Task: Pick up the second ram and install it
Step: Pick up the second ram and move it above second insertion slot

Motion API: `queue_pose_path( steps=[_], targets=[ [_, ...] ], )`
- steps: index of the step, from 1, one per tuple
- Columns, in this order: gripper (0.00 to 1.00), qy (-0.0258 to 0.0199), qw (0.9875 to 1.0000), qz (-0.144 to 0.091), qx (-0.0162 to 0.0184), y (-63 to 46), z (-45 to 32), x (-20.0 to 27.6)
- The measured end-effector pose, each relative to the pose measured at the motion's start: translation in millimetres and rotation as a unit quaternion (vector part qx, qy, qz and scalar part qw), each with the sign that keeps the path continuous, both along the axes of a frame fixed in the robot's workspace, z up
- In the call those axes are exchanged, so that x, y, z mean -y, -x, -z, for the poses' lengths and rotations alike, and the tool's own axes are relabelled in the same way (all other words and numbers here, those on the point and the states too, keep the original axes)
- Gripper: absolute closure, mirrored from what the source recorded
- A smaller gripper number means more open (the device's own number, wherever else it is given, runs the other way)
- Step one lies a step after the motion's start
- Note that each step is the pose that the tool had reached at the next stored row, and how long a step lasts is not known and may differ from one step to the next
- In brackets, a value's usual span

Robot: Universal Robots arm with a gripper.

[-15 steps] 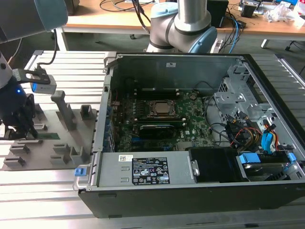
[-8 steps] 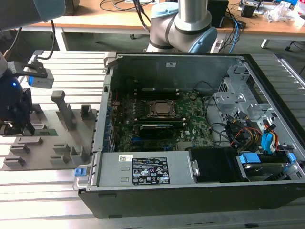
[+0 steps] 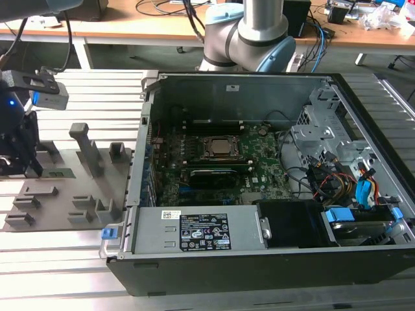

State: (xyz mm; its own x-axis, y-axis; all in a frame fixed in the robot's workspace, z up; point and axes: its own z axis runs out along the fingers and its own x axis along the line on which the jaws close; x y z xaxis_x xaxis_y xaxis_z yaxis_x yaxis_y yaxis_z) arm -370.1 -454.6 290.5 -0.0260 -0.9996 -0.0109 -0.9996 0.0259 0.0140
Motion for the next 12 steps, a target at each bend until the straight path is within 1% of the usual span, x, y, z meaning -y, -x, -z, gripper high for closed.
queue_pose_path(
  steps=[5,12],
  targets=[
    [0.86,0.0000,1.0000,0.000,0.0000,0.0,-7.1,-0.1],
    [0.86,0.0000,1.0000,0.000,0.0000,0.0,-19.8,-0.2]
  ],
)
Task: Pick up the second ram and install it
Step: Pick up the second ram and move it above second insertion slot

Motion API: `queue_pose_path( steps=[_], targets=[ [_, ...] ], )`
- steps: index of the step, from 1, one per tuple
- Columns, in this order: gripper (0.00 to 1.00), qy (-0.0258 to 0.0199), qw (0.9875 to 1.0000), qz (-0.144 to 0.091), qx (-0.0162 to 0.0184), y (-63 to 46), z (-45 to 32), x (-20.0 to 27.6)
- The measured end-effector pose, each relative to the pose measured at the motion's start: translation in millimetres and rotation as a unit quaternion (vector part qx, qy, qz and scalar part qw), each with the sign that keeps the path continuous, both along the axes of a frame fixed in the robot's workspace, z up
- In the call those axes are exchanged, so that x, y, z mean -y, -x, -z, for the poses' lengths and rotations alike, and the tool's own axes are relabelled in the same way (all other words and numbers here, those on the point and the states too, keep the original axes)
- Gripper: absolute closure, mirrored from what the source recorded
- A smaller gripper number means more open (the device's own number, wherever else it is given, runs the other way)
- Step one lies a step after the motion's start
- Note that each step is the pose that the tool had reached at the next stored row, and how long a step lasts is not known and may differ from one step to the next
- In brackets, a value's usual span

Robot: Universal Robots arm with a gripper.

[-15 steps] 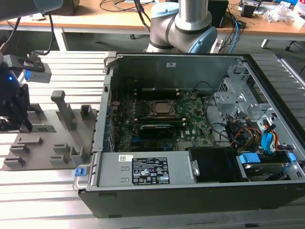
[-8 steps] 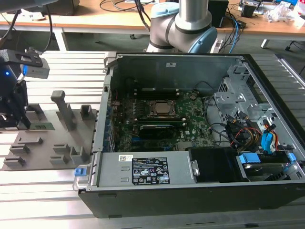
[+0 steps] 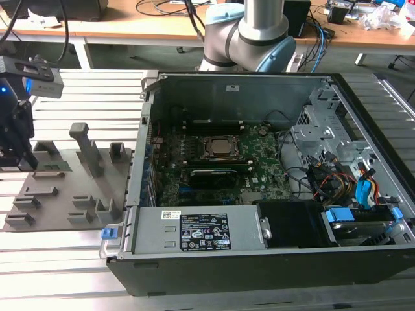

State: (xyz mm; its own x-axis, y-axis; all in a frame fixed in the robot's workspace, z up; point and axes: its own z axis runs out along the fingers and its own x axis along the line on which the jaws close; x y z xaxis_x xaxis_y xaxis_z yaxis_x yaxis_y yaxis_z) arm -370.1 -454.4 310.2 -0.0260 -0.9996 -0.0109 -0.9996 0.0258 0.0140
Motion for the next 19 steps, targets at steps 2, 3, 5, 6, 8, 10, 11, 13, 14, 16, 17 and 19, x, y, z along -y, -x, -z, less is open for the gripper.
queue_pose_path(
  steps=[2,3,5,6,8,10,11,13,14,16,17,19],
  targets=[
    [0.86,-0.0001,1.0000,0.000,0.0000,0.0,-2.4,0.0],
    [0.86,0.0000,1.0000,0.000,0.0000,0.0,-3.5,0.0],
    [0.86,0.0000,1.0000,0.000,0.0000,0.0,-7.5,0.0],
    [0.86,0.0000,1.0000,0.000,0.0000,0.0,-9.1,0.0],
    [0.86,0.0000,1.0000,0.000,0.0000,0.0,-12.3,0.0],
    [0.86,0.0000,1.0000,0.000,0.0000,0.0,-14.9,0.0],
    [0.86,0.0000,1.0000,0.000,0.0000,0.0,-16.6,0.0],
    [0.86,0.0000,1.0000,0.000,0.0000,0.0,-18.7,0.0],
    [0.86,0.0000,1.0000,0.000,0.0000,0.0,-19.8,0.0],
    [0.86,0.0000,1.0000,0.000,0.0000,0.0,-22.0,0.0],
    [0.86,0.0000,1.0000,0.000,-0.0001,-0.1,-23.3,-0.1],
    [0.86,0.0000,1.0000,0.000,-0.0002,-0.1,-26.9,-0.1]
  ],
)
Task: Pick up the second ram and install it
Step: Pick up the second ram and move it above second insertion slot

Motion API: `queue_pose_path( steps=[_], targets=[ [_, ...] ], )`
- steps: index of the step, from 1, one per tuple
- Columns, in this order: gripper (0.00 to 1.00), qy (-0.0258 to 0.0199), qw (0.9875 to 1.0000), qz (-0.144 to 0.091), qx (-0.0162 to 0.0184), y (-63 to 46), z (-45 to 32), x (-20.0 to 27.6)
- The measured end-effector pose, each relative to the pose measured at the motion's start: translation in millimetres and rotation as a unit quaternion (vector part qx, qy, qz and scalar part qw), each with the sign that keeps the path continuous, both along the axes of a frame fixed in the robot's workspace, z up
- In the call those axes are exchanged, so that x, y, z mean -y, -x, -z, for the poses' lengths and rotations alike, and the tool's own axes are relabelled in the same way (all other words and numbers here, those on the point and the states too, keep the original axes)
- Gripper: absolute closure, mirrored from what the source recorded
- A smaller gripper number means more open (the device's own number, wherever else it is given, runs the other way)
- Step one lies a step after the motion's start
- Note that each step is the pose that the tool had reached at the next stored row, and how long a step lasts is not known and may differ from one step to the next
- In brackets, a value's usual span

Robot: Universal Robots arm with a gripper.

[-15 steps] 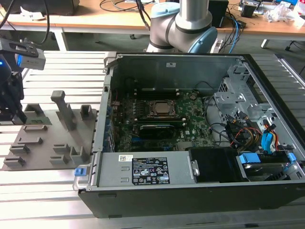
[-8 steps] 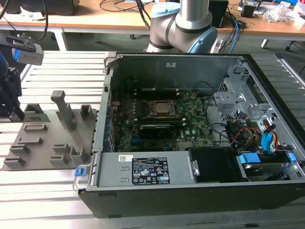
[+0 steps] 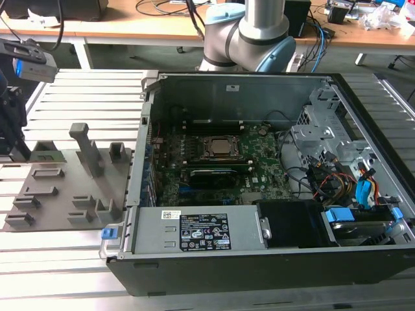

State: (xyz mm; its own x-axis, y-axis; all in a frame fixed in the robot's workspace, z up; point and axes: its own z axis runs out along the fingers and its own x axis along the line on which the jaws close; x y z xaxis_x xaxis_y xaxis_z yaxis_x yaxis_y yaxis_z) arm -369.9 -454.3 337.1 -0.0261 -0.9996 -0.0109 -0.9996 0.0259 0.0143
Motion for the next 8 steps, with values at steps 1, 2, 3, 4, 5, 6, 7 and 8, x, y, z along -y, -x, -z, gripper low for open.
queue_pose_path(
  steps=[1,2,3,4,5,6,7,8],
  targets=[
    [0.86,0.0000,1.0000,0.000,0.0000,0.0,-3.3,0.0],
    [0.86,0.0000,1.0000,0.000,0.0000,-0.1,-5.0,0.0],
    [0.86,0.0000,1.0000,0.000,0.0000,0.0,-6.3,0.0],
    [0.86,0.0000,1.0000,0.000,0.0000,0.0,-8.2,0.0],
    [0.86,0.0000,1.0000,0.000,0.0000,0.0,-9.0,0.0],
    [0.86,0.0000,1.0000,0.000,0.0000,0.0,-10.0,0.0],
    [0.86,0.0000,1.0000,0.000,0.0000,0.0,-11.9,0.0],
    [0.86,0.0000,1.0000,0.000,0.0000,0.0,-12.9,0.0]
  ],
)
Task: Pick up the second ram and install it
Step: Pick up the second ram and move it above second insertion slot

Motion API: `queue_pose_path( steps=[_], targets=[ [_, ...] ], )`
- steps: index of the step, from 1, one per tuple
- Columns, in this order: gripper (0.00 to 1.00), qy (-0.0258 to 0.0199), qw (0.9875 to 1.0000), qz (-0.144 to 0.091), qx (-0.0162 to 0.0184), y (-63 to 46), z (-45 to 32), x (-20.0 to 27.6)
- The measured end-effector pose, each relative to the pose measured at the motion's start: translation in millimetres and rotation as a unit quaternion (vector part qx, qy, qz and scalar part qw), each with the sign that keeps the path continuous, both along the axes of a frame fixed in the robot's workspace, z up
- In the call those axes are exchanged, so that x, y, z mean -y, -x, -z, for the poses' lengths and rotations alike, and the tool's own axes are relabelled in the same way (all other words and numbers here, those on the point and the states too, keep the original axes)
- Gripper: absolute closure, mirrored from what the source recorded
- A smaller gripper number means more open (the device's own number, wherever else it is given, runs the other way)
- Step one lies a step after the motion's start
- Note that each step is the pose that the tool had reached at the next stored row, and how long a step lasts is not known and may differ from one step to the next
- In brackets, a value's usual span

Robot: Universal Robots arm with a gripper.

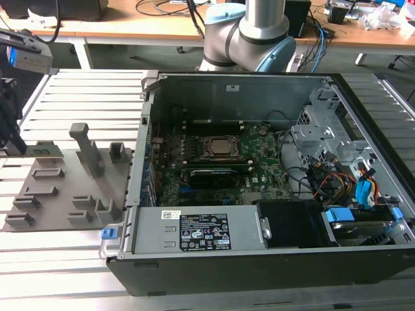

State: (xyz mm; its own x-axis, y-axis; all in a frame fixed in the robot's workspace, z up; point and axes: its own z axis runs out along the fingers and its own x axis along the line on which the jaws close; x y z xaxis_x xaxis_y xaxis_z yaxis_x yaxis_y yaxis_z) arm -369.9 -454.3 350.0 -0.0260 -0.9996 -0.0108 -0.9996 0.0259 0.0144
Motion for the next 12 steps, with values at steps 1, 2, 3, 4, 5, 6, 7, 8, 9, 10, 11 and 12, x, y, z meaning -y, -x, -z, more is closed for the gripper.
queue_pose_path(
  steps=[1,2,3,4,5,6,7,8,9,10,11,12],
  targets=[
    [0.86,0.0000,1.0000,0.000,0.0000,0.0,-0.7,0.0],
    [0.86,-0.0001,1.0000,0.000,0.0001,0.0,-1.3,0.0],
    [0.86,0.0000,1.0000,0.000,0.0001,0.0,-1.8,0.0],
    [0.86,0.0000,1.0000,0.000,0.0000,0.0,-2.3,0.0],
    [0.86,0.0000,1.0000,0.000,0.0000,0.0,-2.9,0.0],
    [0.86,0.0000,1.0000,0.000,0.0000,0.0,-3.6,0.0],
    [0.86,0.0000,1.0000,0.000,0.0000,0.0,-4.5,0.0],
    [0.86,0.0000,1.0000,0.000,0.0000,0.0,-5.4,0.0],
    [0.86,0.0000,1.0000,0.000,0.0000,0.0,-6.8,0.0],
    [0.86,0.0000,1.0000,0.000,0.0000,0.0,-8.2,0.0],
    [0.86,0.0000,1.0000,0.000,0.0000,0.0,-11.4,0.0],
    [0.86,0.0000,1.0000,0.000,0.0000,0.0,-12.9,0.0]
  ],
)
